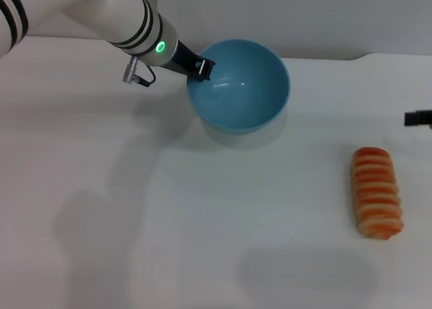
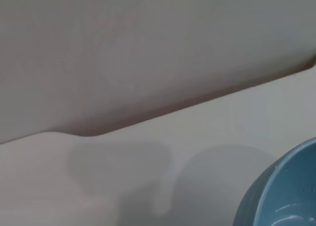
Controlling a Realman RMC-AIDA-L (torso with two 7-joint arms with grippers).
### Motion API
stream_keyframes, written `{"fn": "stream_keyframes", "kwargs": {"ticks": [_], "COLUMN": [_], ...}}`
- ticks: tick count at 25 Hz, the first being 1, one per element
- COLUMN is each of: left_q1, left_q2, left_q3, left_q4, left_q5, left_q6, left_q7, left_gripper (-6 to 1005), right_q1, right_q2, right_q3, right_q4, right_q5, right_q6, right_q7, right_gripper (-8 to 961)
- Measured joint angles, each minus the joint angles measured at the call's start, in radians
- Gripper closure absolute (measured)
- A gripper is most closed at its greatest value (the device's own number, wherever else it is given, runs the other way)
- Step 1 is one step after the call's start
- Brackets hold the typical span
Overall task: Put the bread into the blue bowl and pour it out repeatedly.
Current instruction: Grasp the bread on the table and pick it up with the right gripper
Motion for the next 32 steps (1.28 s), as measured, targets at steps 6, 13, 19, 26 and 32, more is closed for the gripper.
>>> {"fn": "stream_keyframes", "kwargs": {"ticks": [6, 13, 19, 26, 32], "left_q1": [0.004, 0.005, 0.017, 0.032, 0.035], "left_q2": [0.000, -0.003, -0.003, -0.002, -0.002], "left_q3": [0.005, 0.013, 0.014, 0.014, 0.015], "left_q4": [0.000, -0.001, -0.002, -0.001, 0.000], "left_q5": [0.002, 0.003, 0.003, 0.002, 0.003], "left_q6": [-0.006, -0.014, -0.026, -0.027, -0.027], "left_q7": [0.003, 0.003, 0.008, 0.010, 0.021], "left_gripper": [1000, 1001, 1001, 1000, 1001], "right_q1": [-0.011, -0.016, 0.001, 0.037, 0.043], "right_q2": [-0.006, 0.012, 0.027, 0.031, 0.031], "right_q3": [0.061, 0.052, 0.052, 0.051, 0.051], "right_q4": [-0.004, 0.052, 0.133, 0.247, 0.278], "right_q5": [-0.037, -0.058, -0.064, -0.066, -0.069], "right_q6": [-0.090, -0.043, 0.063, 0.160, 0.178], "right_q7": [-0.001, 0.006, 0.009, 0.009, 0.014], "right_gripper": [314, 318, 321, 324, 327]}}
